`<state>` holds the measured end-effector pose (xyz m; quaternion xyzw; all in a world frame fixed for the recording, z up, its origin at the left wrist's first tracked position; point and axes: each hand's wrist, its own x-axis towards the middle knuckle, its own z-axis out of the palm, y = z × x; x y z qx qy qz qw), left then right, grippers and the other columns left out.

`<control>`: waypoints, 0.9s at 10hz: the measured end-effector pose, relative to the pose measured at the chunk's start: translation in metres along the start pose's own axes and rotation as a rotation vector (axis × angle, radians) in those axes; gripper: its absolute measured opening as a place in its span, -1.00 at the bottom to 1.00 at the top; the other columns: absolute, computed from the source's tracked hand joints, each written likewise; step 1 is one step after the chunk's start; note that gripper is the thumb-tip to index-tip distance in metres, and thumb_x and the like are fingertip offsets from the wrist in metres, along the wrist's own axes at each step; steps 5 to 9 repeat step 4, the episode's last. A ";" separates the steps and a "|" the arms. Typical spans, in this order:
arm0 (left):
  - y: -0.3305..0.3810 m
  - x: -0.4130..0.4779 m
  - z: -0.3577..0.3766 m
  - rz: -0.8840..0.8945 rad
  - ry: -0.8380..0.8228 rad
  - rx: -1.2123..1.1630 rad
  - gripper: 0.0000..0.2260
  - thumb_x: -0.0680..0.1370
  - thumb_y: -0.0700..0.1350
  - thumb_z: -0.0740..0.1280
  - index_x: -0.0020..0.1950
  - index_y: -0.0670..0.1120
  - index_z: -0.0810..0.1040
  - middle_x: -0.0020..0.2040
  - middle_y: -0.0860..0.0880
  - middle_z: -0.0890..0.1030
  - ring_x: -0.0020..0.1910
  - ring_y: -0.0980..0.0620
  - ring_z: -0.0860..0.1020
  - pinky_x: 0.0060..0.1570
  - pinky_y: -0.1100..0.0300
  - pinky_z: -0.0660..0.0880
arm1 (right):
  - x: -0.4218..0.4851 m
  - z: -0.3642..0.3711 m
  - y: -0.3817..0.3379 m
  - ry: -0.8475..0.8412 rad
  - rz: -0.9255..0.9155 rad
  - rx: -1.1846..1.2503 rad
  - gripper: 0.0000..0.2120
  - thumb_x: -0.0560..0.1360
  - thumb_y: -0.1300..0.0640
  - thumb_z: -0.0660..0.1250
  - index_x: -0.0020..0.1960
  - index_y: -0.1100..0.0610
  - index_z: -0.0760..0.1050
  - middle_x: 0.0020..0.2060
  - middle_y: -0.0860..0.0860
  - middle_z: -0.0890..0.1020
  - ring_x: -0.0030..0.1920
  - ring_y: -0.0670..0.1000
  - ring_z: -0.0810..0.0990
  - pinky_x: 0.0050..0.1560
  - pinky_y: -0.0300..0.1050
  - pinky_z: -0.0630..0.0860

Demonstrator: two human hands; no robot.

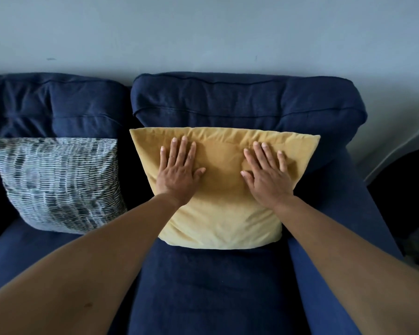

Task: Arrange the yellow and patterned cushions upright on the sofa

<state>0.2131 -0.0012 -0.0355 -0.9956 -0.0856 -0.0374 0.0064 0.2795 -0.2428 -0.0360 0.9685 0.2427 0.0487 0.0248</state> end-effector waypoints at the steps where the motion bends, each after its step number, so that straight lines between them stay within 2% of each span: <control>1: -0.001 0.005 -0.006 0.010 -0.018 0.010 -0.36 0.67 0.25 -0.13 0.65 -0.04 -0.19 0.65 -0.07 -0.24 0.61 -0.11 -0.29 0.55 -0.15 -0.28 | 0.006 -0.002 -0.004 -0.026 0.027 0.008 -0.39 0.64 -0.21 -0.16 0.64 -0.01 -0.04 0.64 0.02 -0.07 0.62 0.05 -0.16 0.53 0.19 -0.23; 2: -0.003 -0.003 -0.011 0.021 -0.035 0.005 -0.36 0.67 0.24 -0.10 0.65 -0.04 -0.19 0.65 -0.09 -0.24 0.61 -0.12 -0.28 0.55 -0.16 -0.26 | 0.001 -0.021 -0.005 -0.067 0.046 0.061 -0.39 0.65 -0.21 -0.11 0.64 -0.01 -0.02 0.64 0.03 -0.08 0.62 0.05 -0.17 0.53 0.21 -0.20; 3: -0.003 -0.013 -0.021 0.044 -0.053 -0.013 -0.35 0.67 0.25 -0.09 0.64 -0.04 -0.21 0.65 -0.09 -0.24 0.61 -0.12 -0.29 0.56 -0.15 -0.25 | -0.017 -0.055 -0.016 -0.005 0.039 0.171 -0.41 0.67 -0.18 -0.03 0.62 0.02 0.04 0.64 0.05 -0.05 0.62 0.05 -0.10 0.53 0.23 -0.10; 4: -0.004 -0.037 -0.022 0.051 0.010 -0.102 -0.38 0.69 0.19 0.00 0.65 -0.05 -0.11 0.66 -0.10 -0.16 0.62 -0.11 -0.24 0.56 -0.14 -0.23 | -0.041 -0.100 -0.024 0.367 0.060 0.393 -0.54 0.65 -0.06 0.17 0.49 0.10 0.36 0.57 0.13 0.25 0.55 0.11 0.25 0.43 0.23 0.15; 9: -0.004 -0.037 -0.022 0.051 0.010 -0.102 -0.38 0.69 0.19 0.00 0.65 -0.05 -0.11 0.66 -0.10 -0.16 0.62 -0.11 -0.24 0.56 -0.14 -0.23 | -0.041 -0.100 -0.024 0.367 0.060 0.393 -0.54 0.65 -0.06 0.17 0.49 0.10 0.36 0.57 0.13 0.25 0.55 0.11 0.25 0.43 0.23 0.15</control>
